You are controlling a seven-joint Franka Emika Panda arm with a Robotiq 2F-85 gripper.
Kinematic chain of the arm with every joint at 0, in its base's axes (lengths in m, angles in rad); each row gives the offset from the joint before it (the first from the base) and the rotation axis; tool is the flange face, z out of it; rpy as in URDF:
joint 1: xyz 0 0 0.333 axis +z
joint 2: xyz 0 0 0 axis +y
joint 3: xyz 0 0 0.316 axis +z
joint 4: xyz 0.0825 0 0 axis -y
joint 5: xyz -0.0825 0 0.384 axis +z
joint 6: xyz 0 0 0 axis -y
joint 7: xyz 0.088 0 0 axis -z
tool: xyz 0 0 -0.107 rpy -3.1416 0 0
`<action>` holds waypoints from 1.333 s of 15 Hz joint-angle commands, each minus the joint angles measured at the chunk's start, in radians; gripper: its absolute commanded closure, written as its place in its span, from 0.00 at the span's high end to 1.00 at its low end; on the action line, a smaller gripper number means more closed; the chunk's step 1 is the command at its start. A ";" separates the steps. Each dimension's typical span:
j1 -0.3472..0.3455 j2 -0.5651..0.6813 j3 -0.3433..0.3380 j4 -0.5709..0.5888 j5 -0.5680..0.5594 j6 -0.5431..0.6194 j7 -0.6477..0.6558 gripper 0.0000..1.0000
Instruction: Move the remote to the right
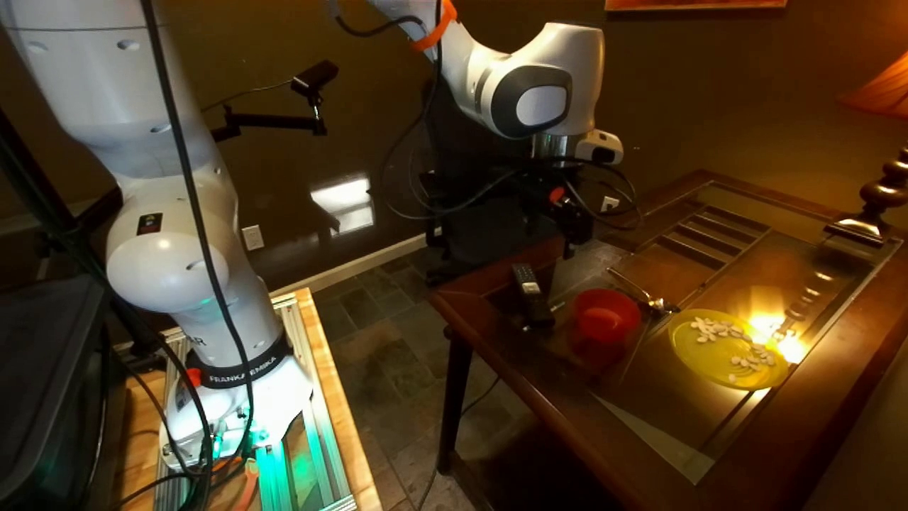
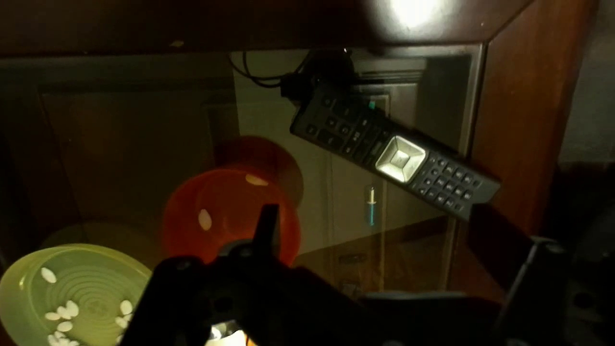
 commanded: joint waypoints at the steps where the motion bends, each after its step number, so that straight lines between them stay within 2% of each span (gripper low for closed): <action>1: 0.001 -0.005 0.007 -0.039 -0.054 -0.011 -0.139 1.00; 8: 0.026 0.047 0.047 -0.051 -0.057 0.011 -0.424 1.00; 9: 0.013 0.015 0.036 -0.056 -0.041 -0.003 -0.365 1.00; 16: 0.023 0.040 0.052 -0.056 -0.042 0.000 -0.409 1.00; 20: 0.032 0.125 0.060 0.011 -0.117 0.003 -0.449 1.00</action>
